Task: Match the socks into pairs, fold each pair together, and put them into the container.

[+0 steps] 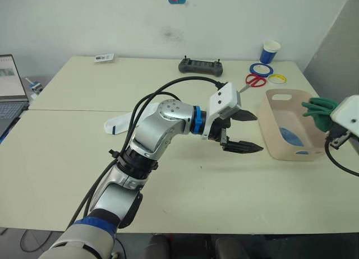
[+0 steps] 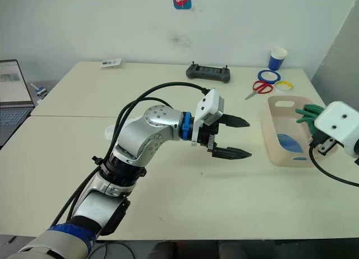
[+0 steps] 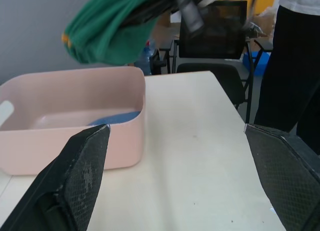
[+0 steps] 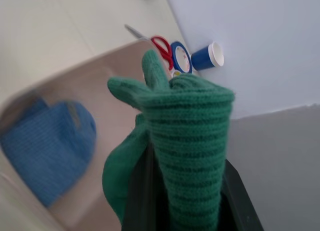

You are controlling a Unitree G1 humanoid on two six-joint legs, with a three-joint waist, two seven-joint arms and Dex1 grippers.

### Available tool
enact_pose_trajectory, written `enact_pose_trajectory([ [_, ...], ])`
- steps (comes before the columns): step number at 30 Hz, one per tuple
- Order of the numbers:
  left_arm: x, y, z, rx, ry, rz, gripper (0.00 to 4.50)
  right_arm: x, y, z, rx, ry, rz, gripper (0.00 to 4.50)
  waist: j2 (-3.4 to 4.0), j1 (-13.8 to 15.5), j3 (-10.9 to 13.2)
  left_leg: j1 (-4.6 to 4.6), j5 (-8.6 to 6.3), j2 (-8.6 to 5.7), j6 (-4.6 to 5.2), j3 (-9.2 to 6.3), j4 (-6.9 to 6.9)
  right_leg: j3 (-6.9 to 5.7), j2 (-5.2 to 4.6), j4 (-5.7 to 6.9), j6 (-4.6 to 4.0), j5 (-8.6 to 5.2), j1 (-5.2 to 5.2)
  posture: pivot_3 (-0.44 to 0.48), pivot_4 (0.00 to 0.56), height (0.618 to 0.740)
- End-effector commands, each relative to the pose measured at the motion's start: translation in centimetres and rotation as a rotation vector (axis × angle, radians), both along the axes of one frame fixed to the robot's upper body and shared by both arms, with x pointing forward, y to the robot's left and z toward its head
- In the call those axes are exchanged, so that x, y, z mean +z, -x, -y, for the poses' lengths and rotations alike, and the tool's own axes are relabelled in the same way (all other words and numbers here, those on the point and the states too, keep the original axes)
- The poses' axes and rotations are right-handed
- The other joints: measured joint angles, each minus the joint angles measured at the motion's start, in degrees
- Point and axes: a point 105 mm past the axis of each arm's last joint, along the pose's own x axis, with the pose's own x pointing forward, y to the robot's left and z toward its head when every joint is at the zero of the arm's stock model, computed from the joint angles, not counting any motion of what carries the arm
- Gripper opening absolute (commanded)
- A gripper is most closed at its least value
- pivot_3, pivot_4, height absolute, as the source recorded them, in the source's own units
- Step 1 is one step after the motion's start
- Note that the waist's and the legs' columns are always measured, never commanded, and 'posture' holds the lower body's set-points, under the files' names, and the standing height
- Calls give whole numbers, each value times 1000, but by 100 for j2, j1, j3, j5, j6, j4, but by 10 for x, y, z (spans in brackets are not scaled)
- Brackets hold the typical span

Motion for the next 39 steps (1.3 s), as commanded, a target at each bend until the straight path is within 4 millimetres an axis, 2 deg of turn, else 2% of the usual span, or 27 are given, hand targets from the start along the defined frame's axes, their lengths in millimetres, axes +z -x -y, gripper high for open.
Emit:
enact_pose_trajectory([
  [1,10,8,2,-30,9,40,4483,-18,-21,11,39,154,-34,0,12,-2,8,1,0,0,-1,4,0,5,0,0,2,1,-2,0,150,740],
  [7,9,11,3,-27,6,40,4483,-45,-49,7,42,139,-127,0,24,-19,19,9,3,5,-5,6,2,15,6,13,2,2,-3,0,150,740],
  [12,8,12,3,-25,1,42,4483,-64,-56,12,8,135,-212,0,26,-1,18,8,3,3,-4,8,13,18,4,16,13,9,-1,0,150,740],
  [17,5,12,2,-19,-7,42,4500,-64,-52,3,32,74,-272,1576,26,-5,18,13,2,2,-1,20,23,31,1,16,33,28,4,0,150,740],
  [25,9,12,0,-16,-8,48,4500,-24,-39,-16,66,-87,-319,4334,31,-3,17,12,2,3,-1,19,28,30,3,17,34,35,4,0,150,740],
  [30,11,13,-2,-18,-7,47,4500,-1,-33,-17,66,-113,-311,4334,31,25,17,10,1,3,0,18,27,29,2,15,34,35,3,0,150,740],
  [34,8,11,-2,-14,-8,47,4500,15,-23,-23,93,-198,-351,4334,33,25,17,11,1,2,0,21,29,30,1,17,34,35,3,0,150,740],
  [36,6,11,-2,-13,-9,45,4500,22,-26,-19,71,-223,-318,4334,33,17,17,12,1,3,0,21,29,30,2,17,34,35,3,0,150,740],
  [39,2,13,-3,-18,-14,45,4500,13,-38,-7,6,-191,-291,4334,34,21,16,11,1,3,0,21,29,30,2,17,33,35,3,0,150,740],
])
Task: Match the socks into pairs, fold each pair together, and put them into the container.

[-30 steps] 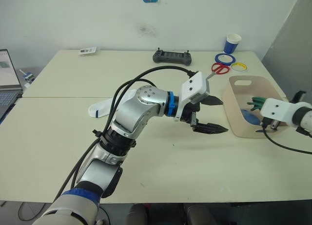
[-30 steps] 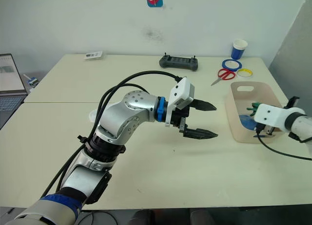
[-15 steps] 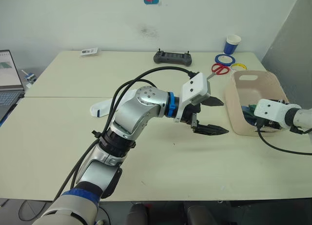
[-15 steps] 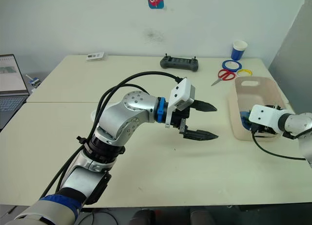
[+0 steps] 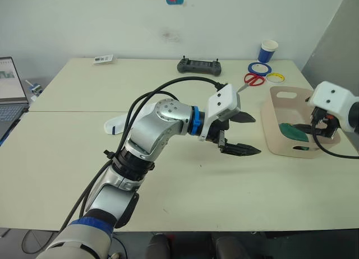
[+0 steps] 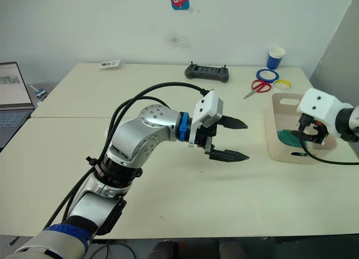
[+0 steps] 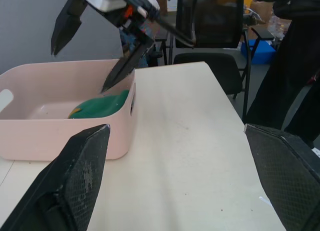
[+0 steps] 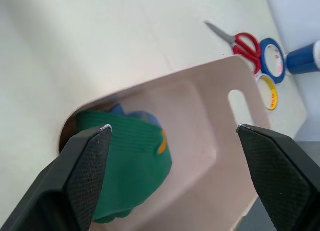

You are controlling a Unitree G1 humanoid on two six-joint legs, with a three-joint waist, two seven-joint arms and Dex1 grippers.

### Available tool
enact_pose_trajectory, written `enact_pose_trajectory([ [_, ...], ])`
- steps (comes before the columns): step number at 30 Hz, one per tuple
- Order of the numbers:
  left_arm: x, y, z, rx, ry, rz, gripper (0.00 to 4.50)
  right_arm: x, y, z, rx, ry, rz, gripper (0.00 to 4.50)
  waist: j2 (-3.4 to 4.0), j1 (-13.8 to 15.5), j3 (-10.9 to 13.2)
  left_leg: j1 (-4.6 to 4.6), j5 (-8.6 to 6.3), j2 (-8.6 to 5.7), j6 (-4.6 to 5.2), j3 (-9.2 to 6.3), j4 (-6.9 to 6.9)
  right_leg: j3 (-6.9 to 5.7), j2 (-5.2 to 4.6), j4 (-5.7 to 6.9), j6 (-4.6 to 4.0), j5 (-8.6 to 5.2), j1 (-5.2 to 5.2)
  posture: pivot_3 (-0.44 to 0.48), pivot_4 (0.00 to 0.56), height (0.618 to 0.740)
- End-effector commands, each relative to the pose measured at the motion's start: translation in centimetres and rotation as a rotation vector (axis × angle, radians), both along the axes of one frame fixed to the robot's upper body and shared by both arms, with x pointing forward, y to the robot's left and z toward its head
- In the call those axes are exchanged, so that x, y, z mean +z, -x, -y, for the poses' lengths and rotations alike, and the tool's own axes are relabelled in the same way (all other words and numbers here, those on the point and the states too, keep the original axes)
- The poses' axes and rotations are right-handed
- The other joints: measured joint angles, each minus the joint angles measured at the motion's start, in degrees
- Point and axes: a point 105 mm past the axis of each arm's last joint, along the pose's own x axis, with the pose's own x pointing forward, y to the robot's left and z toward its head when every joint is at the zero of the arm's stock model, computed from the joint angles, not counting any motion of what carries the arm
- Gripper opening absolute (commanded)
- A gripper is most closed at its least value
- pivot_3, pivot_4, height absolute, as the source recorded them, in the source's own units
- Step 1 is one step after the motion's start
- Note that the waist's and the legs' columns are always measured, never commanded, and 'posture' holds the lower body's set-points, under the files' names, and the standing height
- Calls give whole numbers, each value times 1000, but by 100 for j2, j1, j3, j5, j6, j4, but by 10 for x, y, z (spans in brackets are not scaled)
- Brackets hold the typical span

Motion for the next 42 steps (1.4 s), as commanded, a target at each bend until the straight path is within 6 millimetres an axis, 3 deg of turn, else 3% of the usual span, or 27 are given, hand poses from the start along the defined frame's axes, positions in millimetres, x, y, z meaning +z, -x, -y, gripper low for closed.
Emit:
enact_pose_trajectory([
  [1,2,6,0,-21,17,36,4500,0,-9,13,-66,26,49,4334,0,4,0,-1,0,0,0,0,0,0,-1,0,0,0,0,0,150,740],
  [7,1,7,1,-25,18,38,4500,-36,-22,29,-127,41,-26,4334,5,3,-1,-2,0,-1,0,2,4,2,-1,3,-1,0,-2,0,150,740],
  [10,0,5,-4,-7,18,42,4500,-24,-25,29,-120,61,40,4334,14,2,-1,-3,0,-1,0,4,5,3,-1,3,-1,1,-3,0,150,740],
  [13,-1,-2,-17,44,26,49,4500,8,-23,19,-93,60,170,4334,23,-27,-2,-1,0,1,0,4,5,4,0,4,-1,1,-4,0,150,740],
  [15,0,-9,-30,99,63,51,4500,30,-19,7,-63,30,266,4334,29,-36,-3,1,0,2,0,4,4,4,0,8,-1,0,-4,0,150,740],
  [17,-2,-21,-48,202,103,88,4500,48,-8,-20,31,-59,357,4334,29,-39,-3,2,0,5,0,2,4,3,2,10,-1,1,-4,0,150,740],
  [20,-19,-24,-82,283,78,99,4500,51,18,-65,180,-237,409,4334,30,-43,-4,3,0,11,0,-3,5,1,7,13,-1,1,-3,0,150,740],
  [22,-32,-25,-108,367,52,98,4500,42,33,-90,240,-350,411,4334,29,-29,-4,2,0,14,0,-13,0,-5,10,12,-3,2,-1,0,150,740],
  [25,-53,-29,-159,557,19,111,4500,8,57,-131,335,-495,345,4334,27,11,-6,-3,0,15,0,-24,3,-13,6,10,-14,8,0,0,150,740],
  [28,-72,-30,-202,757,25,76,4500,-31,74,-157,375,-588,227,4334,27,62,-6,-8,0,10,0,-20,4,-11,-2,7,-15,9,-3,0,150,740],
  [31,-89,-30,-232,907,14,112,4500,-55,86,-170,393,-648,133,4334,26,127,-6,-8,0,3,0,-17,10,-12,-8,4,-4,3,2,0,150,740],
  [36,-108,-31,-278,1170,45,97,4500,-78,95,-176,375,-749,14,4424,17,123,-10,-5,0,7,-1,-11,32,-11,-5,3,-19,28,8,0,150,740],
  [39,-114,-29,-294,1225,22,116,4500,-79,100,-183,414,-779,-32,4424,13,94,-12,-2,0,14,0,-12,33,-11,4,5,-21,33,8,0,150,740],
  [42,-108,-40,-303,1252,2,173,4500,-77,100,-187,422,-782,-28,4424,12,98,-13,-2,0,16,0,-12,33,-12,8,6,-22,35,6,0,150,740],
])
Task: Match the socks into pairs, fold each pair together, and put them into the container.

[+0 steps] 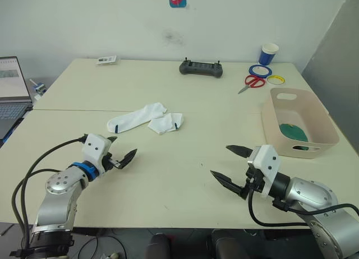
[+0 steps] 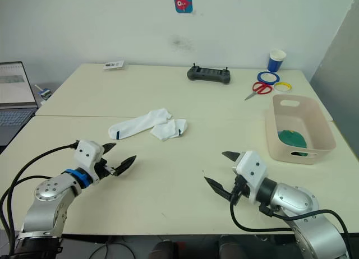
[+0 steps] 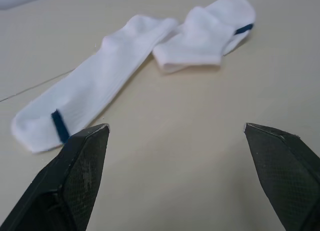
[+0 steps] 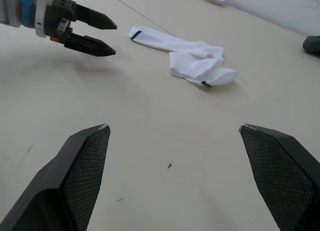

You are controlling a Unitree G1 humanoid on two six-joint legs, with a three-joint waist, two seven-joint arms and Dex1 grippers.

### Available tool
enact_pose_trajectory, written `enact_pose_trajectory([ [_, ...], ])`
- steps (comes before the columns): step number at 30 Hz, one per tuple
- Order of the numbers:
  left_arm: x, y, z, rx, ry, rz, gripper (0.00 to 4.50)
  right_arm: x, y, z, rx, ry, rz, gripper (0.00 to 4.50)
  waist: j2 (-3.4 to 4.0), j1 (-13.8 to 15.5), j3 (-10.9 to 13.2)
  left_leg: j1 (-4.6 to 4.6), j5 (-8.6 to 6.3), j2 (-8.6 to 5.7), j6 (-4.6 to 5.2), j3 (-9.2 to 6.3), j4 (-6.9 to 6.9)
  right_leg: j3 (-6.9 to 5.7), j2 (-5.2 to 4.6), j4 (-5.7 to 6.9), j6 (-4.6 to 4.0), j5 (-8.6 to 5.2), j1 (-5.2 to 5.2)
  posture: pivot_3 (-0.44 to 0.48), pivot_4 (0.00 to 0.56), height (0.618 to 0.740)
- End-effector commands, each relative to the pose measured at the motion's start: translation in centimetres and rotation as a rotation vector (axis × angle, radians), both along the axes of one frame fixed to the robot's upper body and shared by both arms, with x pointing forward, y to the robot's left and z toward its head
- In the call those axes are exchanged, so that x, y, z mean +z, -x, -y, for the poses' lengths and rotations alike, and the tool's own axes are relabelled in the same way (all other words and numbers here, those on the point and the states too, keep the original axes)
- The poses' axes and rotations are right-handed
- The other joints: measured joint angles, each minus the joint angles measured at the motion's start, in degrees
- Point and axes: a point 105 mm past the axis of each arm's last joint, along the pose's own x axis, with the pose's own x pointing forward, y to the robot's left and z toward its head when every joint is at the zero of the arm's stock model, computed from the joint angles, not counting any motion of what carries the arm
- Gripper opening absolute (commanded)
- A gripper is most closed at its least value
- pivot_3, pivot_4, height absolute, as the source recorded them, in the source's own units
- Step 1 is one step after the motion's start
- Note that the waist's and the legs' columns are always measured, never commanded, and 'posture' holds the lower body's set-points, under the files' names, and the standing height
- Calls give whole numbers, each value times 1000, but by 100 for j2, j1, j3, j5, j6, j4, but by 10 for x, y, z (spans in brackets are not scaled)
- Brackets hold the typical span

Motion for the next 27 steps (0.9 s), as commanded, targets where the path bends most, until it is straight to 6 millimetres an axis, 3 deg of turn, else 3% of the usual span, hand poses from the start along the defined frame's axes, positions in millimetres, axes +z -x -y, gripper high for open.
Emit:
enact_pose_trajectory([
  [1,21,-15,-13,39,-71,92,4500,14,4,-9,36,-18,55,4424,0,5,0,0,0,0,0,0,0,-1,1,1,0,0,0,0,150,740],
  [8,22,-68,-23,109,-62,-27,4500,26,0,-22,77,15,82,4424,-14,11,-6,-9,0,-4,0,-2,7,-5,2,-3,2,3,-1,0,150,740],
  [15,7,-95,-25,144,-162,-175,4500,46,0,-29,132,8,97,4424,-17,-23,-5,-10,-1,-1,1,-6,6,-6,10,0,2,3,-7,0,150,740],
  [18,0,-98,-33,181,-214,-236,3854,50,-2,-27,118,7,104,4500,-18,-10,-5,-10,-1,-1,2,-11,6,-12,10,3,1,3,-5,0,150,740],
  [27,-18,-87,-44,187,-233,-380,1065,45,0,-27,100,-1,97,4500,-18,-132,-8,0,0,-1,2,-9,7,-7,10,21,2,4,-3,0,150,740],
])
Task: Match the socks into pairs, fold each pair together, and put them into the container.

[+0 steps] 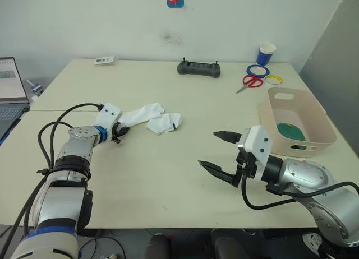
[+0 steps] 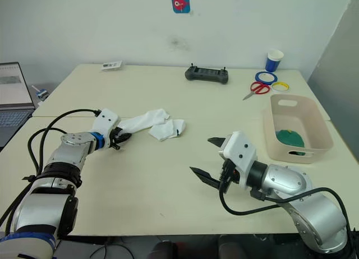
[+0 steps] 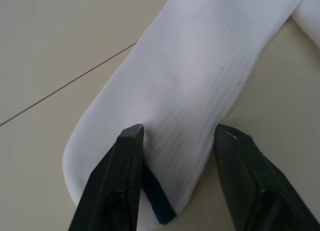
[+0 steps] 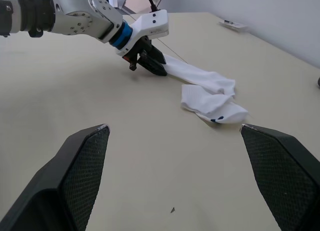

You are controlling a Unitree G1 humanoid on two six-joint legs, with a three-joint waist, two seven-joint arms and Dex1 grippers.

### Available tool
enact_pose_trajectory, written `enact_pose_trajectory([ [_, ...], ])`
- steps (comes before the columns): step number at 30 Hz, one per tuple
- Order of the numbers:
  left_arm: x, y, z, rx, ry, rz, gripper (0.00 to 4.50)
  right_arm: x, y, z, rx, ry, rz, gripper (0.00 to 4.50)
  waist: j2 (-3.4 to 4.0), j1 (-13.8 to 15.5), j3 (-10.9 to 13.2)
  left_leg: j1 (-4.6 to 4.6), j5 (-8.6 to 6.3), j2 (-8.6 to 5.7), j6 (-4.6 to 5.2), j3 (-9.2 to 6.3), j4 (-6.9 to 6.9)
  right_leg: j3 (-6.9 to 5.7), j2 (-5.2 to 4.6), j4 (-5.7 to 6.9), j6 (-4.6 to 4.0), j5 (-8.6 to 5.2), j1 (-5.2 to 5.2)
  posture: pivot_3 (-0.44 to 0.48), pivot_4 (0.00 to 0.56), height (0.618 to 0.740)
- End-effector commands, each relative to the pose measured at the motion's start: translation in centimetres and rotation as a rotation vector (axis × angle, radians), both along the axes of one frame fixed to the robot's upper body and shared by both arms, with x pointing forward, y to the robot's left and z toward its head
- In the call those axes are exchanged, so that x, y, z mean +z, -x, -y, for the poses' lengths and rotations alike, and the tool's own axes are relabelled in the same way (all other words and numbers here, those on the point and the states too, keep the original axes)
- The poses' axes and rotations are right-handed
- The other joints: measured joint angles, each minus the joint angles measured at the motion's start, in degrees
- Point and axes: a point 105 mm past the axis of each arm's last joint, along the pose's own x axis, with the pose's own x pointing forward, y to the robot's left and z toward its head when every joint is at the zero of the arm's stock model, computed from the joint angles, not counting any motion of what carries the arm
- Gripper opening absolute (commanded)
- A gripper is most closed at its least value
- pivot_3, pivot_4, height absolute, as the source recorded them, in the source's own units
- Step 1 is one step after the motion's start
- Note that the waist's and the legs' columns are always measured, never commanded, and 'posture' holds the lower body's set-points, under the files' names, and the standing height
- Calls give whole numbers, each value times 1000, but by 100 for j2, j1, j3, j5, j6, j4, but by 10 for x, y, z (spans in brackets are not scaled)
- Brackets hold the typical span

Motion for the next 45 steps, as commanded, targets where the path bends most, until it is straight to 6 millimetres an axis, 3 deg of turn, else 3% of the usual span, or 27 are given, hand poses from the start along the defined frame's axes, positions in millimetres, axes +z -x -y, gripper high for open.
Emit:
enact_pose_trajectory([
  [1,-21,15,-21,62,-20,-107,760,9,7,-4,21,-11,61,4500,0,-35,-1,2,0,0,0,1,1,2,0,4,0,0,0,0,150,740],
  [3,-22,18,-22,58,-4,-115,105,9,7,-4,19,-6,63,4500,-1,-68,-1,7,1,0,1,2,1,3,0,12,0,0,0,0,150,740],
  [4,-21,19,-22,49,3,-118,22,8,7,-3,19,-2,64,4500,-1,-84,-1,10,1,0,2,2,1,4,1,15,0,-1,0,0,150,740],
  [8,-15,30,-24,16,58,-109,22,6,8,-1,18,5,63,4500,-1,-170,-1,10,1,2,2,4,-1,8,2,18,0,-1,-3,0,150,740],
  [11,-16,53,-12,-95,73,-140,22,5,9,0,20,9,60,4500,1,-209,-1,10,1,5,2,10,-4,16,0,19,0,-2,-8,0,150,740],
  [18,-21,136,53,-507,130,-280,22,0,14,1,46,32,44,4500,2,-151,-1,7,1,4,2,12,-16,16,-12,5,-5,-16,-7,0,150,740],
  [26,-28,195,100,-806,93,-382,22,-2,18,1,78,52,32,4500,2,1,-1,2,1,0,1,21,-19,19,-19,-24,-15,-17,-3,0,150,740],
  [32,-29,191,95,-732,85,-337,22,-4,20,2,81,62,29,4500,3,5,0,2,1,3,2,22,-27,15,-15,-26,-11,-15,-8,0,150,740],
  [36,-23,192,88,-731,31,-285,964,-6,21,0,93,68,26,4500,2,4,0,3,1,3,2,23,-27,17,-16,-25,-19,-20,-8,0,150,740],
  [45,8,208,57,-754,-3,-98,3815,-17,22,-8,140,119,36,4500,1,-2,2,3,1,9,2,23,-37,14,-15,-27,-36,-30,-14,0,150,740],
])
